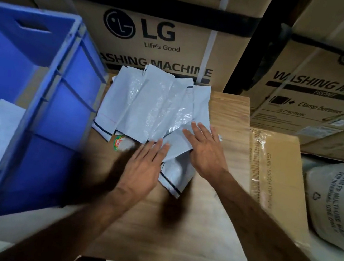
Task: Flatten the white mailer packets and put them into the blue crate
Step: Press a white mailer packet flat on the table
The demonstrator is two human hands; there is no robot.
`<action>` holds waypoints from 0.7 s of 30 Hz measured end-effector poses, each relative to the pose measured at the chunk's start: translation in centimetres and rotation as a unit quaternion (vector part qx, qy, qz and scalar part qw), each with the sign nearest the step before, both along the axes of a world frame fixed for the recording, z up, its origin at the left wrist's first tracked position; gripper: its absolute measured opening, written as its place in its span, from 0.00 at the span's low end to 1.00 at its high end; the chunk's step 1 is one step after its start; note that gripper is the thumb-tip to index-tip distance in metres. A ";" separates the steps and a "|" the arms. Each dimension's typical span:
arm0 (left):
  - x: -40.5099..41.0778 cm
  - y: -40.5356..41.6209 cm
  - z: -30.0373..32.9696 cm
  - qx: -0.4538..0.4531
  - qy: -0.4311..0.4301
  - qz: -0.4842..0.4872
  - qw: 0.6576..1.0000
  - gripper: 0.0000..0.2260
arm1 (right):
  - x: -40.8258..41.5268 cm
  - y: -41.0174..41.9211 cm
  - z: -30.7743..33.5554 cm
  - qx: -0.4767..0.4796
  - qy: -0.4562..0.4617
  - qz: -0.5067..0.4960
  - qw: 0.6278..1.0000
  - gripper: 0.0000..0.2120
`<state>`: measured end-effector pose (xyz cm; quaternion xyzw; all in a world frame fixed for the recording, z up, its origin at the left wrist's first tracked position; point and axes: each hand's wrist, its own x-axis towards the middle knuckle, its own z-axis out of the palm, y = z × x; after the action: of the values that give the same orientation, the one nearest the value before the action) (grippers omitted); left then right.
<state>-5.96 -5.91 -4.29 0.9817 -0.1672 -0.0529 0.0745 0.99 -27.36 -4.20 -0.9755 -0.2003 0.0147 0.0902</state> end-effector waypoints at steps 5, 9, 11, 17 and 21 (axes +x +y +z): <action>-6.2 7.9 1.4 0.066 -0.040 0.010 0.997 0.29 | -8.7 5.2 -0.1 0.096 0.002 0.048 0.994 0.29; -10.6 12.4 -0.6 0.096 -0.003 0.018 0.995 0.29 | -16.8 10.0 -2.8 0.096 0.091 0.042 0.990 0.33; -11.9 13.4 -1.6 0.107 0.027 0.012 0.994 0.29 | -19.5 11.8 -4.4 0.086 0.133 0.031 0.987 0.34; -14.4 14.4 -4.7 0.099 0.116 0.009 0.988 0.33 | -23.1 13.3 -6.1 0.075 0.167 -0.008 0.983 0.38; -14.3 13.0 -3.7 -0.011 0.085 0.016 0.996 0.34 | -22.8 14.6 -4.8 0.121 0.135 -0.055 0.982 0.38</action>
<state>-20.21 7.14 -8.02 0.9754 -0.1447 -0.1331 0.1001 -21.81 -12.75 -8.99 -0.9560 -0.1322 0.1167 0.2346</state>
